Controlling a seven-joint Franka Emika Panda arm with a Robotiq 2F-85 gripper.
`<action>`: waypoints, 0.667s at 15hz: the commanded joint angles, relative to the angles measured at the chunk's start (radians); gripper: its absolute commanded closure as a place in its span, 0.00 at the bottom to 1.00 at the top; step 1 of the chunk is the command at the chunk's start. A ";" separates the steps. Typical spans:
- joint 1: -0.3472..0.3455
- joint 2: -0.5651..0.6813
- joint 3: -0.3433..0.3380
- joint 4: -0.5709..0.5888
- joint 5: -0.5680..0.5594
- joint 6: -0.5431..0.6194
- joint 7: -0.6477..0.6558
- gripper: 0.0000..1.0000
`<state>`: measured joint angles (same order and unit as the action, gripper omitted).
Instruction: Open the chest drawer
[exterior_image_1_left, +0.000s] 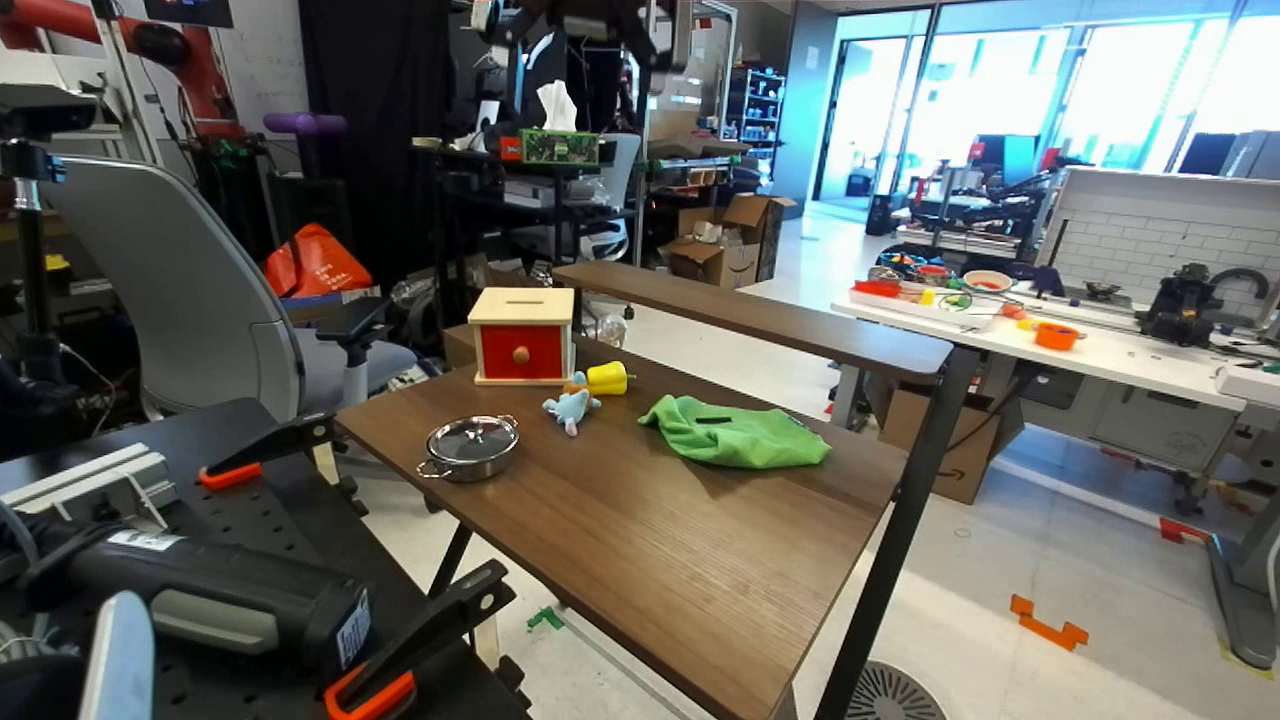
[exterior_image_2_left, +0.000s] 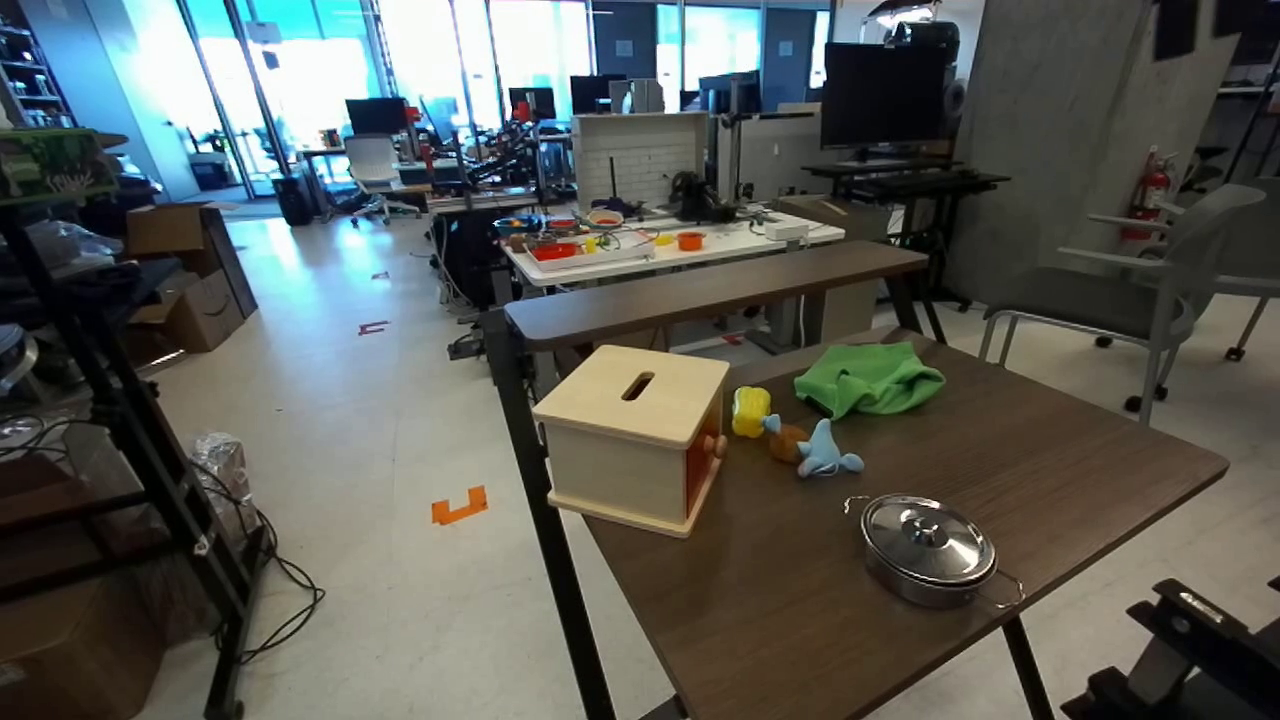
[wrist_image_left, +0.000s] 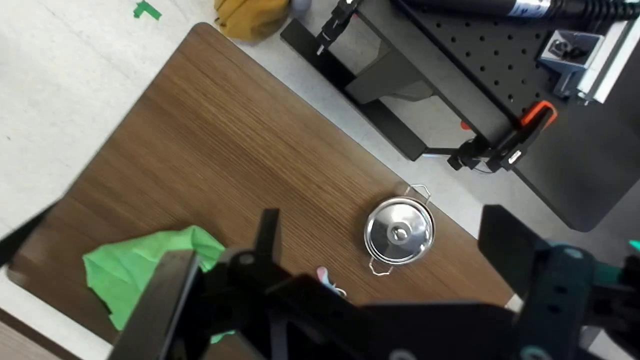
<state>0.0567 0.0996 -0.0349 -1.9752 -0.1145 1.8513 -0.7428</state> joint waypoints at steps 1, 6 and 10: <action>-0.006 0.201 0.061 0.119 -0.042 0.027 -0.099 0.00; 0.022 0.413 0.101 0.192 -0.191 0.137 -0.089 0.00; 0.019 0.448 0.112 0.188 -0.226 0.127 -0.084 0.00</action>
<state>0.0889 0.5473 0.0617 -1.7888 -0.3335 1.9825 -0.8323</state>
